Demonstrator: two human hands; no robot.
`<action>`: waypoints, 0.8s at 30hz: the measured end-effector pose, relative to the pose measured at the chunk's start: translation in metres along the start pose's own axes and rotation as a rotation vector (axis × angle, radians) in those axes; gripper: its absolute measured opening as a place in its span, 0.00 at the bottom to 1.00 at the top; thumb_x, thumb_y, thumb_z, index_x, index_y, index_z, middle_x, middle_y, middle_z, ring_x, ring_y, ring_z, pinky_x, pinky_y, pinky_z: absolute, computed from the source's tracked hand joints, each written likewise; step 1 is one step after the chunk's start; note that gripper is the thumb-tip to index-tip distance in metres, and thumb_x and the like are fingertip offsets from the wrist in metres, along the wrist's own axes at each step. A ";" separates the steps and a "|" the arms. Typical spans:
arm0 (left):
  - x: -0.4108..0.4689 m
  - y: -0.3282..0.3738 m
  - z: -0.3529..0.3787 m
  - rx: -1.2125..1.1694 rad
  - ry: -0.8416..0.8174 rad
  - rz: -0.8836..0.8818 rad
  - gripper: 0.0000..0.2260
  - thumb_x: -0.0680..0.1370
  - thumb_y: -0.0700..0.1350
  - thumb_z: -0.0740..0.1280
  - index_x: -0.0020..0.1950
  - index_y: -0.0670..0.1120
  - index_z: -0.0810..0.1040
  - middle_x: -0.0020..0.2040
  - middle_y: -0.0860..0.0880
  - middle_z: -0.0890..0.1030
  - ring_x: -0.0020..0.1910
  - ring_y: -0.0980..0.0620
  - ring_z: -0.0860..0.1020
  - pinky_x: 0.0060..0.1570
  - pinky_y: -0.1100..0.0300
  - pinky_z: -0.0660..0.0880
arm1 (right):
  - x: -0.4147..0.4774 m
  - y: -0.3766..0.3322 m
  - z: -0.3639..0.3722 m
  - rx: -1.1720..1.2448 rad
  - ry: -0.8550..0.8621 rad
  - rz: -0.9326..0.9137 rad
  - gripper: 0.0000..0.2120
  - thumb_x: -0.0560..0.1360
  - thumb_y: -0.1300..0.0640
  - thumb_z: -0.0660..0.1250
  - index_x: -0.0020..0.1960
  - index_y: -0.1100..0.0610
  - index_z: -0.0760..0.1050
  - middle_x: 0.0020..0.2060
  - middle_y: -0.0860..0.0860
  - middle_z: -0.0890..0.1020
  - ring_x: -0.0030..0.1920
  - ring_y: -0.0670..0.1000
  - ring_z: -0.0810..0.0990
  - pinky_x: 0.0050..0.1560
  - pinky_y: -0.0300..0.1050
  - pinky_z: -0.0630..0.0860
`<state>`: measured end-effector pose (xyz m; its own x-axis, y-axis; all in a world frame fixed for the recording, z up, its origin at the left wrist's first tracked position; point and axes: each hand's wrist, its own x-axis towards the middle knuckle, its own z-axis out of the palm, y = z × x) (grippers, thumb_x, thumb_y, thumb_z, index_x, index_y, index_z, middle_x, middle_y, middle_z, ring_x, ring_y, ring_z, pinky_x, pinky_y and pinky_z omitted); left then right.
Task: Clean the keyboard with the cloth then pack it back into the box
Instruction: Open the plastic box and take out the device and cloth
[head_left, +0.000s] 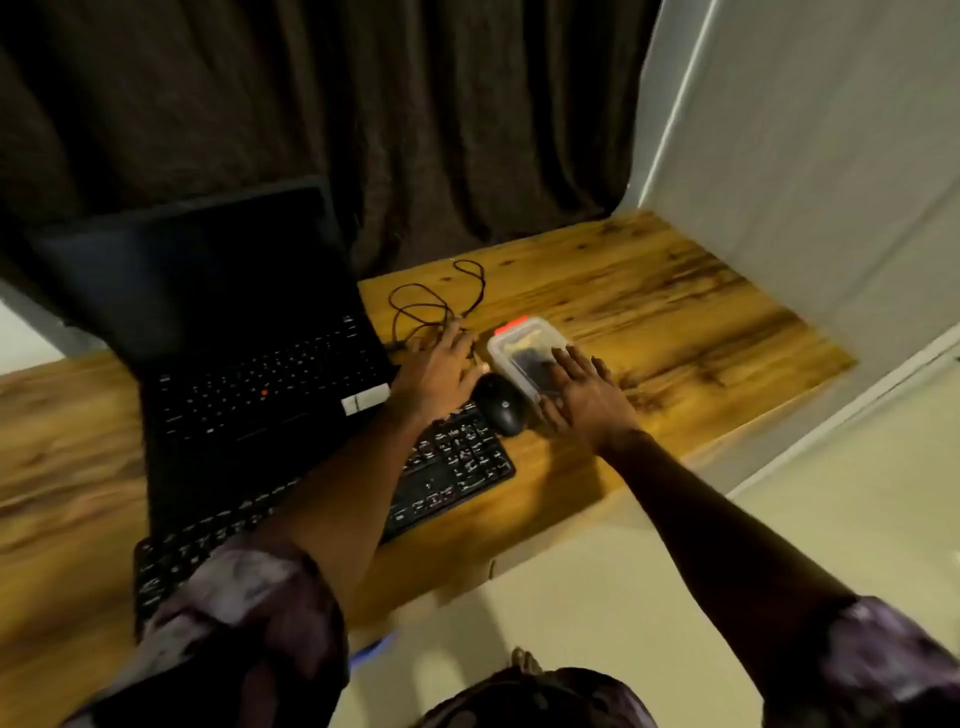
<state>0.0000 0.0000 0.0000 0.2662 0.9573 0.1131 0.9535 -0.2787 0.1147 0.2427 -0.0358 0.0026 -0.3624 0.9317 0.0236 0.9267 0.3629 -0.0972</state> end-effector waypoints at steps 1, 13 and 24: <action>0.013 0.004 0.001 -0.020 0.013 -0.002 0.26 0.82 0.59 0.55 0.76 0.48 0.62 0.78 0.45 0.61 0.71 0.39 0.67 0.69 0.42 0.64 | -0.003 0.005 0.000 0.012 -0.015 0.002 0.34 0.77 0.40 0.47 0.78 0.56 0.58 0.77 0.56 0.61 0.78 0.57 0.56 0.76 0.59 0.54; 0.086 0.053 0.016 -0.190 -0.004 -0.145 0.14 0.84 0.47 0.58 0.64 0.46 0.79 0.53 0.40 0.83 0.50 0.39 0.80 0.38 0.55 0.66 | -0.014 0.052 0.008 0.128 0.216 -0.247 0.16 0.76 0.52 0.66 0.59 0.60 0.76 0.57 0.59 0.80 0.56 0.61 0.80 0.48 0.52 0.81; 0.108 0.044 0.025 -0.545 0.013 -0.385 0.09 0.74 0.44 0.62 0.38 0.45 0.80 0.37 0.47 0.75 0.41 0.52 0.76 0.39 0.55 0.72 | -0.010 0.061 0.022 0.042 0.327 -0.343 0.09 0.71 0.56 0.72 0.50 0.56 0.79 0.59 0.55 0.80 0.59 0.57 0.78 0.43 0.50 0.82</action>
<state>0.0738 0.0930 -0.0079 -0.0839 0.9962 -0.0247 0.7713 0.0806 0.6314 0.3012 -0.0233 -0.0250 -0.5902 0.7160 0.3729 0.7520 0.6556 -0.0686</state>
